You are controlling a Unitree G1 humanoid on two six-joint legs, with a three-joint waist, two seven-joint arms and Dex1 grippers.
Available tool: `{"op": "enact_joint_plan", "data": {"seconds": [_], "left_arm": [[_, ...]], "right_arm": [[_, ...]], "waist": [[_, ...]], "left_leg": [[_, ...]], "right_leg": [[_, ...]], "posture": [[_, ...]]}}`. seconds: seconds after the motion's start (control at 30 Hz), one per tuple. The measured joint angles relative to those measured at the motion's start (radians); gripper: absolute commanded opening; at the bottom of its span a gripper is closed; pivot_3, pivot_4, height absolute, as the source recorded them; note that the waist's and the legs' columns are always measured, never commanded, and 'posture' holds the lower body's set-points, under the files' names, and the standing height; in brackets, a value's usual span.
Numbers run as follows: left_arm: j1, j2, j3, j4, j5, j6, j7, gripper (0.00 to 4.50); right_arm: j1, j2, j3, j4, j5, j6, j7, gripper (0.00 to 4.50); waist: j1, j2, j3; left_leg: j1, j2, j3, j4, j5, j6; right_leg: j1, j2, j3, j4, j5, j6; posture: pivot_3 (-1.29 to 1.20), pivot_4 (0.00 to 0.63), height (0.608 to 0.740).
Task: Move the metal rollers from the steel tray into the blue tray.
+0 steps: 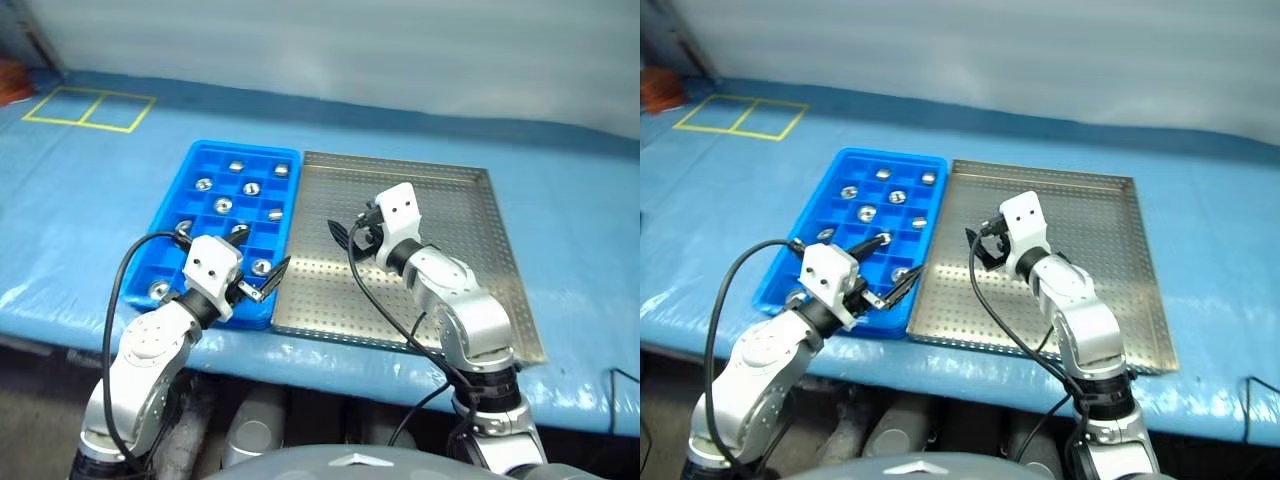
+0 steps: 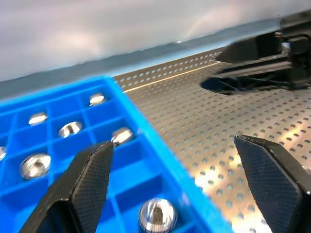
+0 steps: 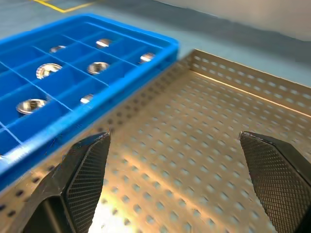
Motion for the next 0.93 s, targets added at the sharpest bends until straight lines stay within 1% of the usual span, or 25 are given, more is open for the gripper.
{"op": "enact_joint_plan", "data": {"seconds": [0.07, 0.17, 0.27, 0.33, 0.47, 0.57, 0.73, 0.93], "left_arm": [[-0.059, -0.01, 0.003, 0.054, 0.016, 0.005, 0.028, 4.37], [-0.125, -0.04, 0.012, 0.124, 0.038, 0.018, 0.073, 4.37], [-0.158, -0.059, 0.007, 0.159, 0.061, 0.032, 0.109, 4.37], [-0.17, -0.064, -0.001, 0.174, 0.081, 0.048, 0.129, 4.37], [-0.17, -0.08, -0.015, 0.18, 0.104, 0.078, 0.153, 4.37], [-0.159, -0.082, -0.014, 0.179, 0.112, 0.135, 0.171, 4.37], [-0.155, -0.09, 0.018, 0.172, 0.069, 0.225, 0.161, 4.37], [-0.139, -0.087, 0.041, 0.131, 0.036, 0.244, 0.14, 4.37]], "right_arm": [[0.057, -0.028, -0.013, -0.064, 0.003, 0.029, -0.001, 4.47], [0.14, -0.068, -0.036, -0.135, 0.005, 0.071, -0.01, 4.47], [0.195, -0.094, -0.043, -0.177, 0.012, 0.1, -0.012, 4.47], [0.222, -0.116, -0.035, -0.204, 0.02, 0.11, -0.003, 4.47], [0.257, -0.163, -0.017, -0.242, 0.044, 0.127, 0.026, 4.47], [0.27, -0.172, -0.01, -0.247, 0.055, 0.13, 0.03, 4.47], [0.269, -0.197, -0.005, -0.248, 0.07, 0.13, 0.032, 4.47], [0.262, -0.209, 0.006, -0.247, 0.078, 0.129, 0.033, 4.47]], "waist": [[-0.048, 0.0, 0.0], [-0.1, 0.0, 0.0], [-0.128, -0.001, 0.0], [-0.136, -0.001, 0.0], [-0.143, -0.001, 0.0], [-0.143, -0.002, 0.0], [-0.141, -0.003, 0.001], [-0.139, -0.005, 0.001]], "left_leg": [[0.001, 0.0, -0.002, 0.0, 0.0, 0.0], [0.004, 0.001, 0.0, 0.0, 0.0, 0.0], [0.005, 0.001, 0.001, 0.0, 0.0, 0.0], [0.005, 0.001, 0.001, 0.0, 0.0, 0.001], [0.007, 0.001, 0.003, 0.001, 0.0, 0.001], [0.007, 0.002, 0.004, 0.001, 0.001, 0.002], [0.006, 0.001, 0.006, 0.002, 0.002, 0.004], [0.006, 0.001, 0.007, 0.002, 0.003, 0.005]], "right_leg": [[0.001, 0.0, 0.001, 0.0, 0.0, 0.0], [0.002, 0.0, 0.004, 0.001, 0.0, 0.0], [0.002, 0.001, 0.006, 0.002, 0.0, 0.001], [0.001, 0.002, 0.008, 0.003, -0.002, 0.005], [0.001, 0.002, 0.012, 0.004, -0.001, 0.007], [0.001, 0.001, 0.015, 0.004, 0.0, 0.009], [0.001, -0.001, 0.016, 0.004, 0.001, 0.011], [0.001, -0.002, 0.017, 0.004, 0.002, 0.012]], "posture": [[0.02, 0.15, 0.74], [0.0, 0.15, 0.74], [-0.01, 0.15, 0.74], [-0.01, 0.15, 0.74], [0.01, 0.15, 0.74], [0.01, 0.15, 0.74], [0.03, 0.15, 0.74], [0.04, 0.15, 0.74]]}}
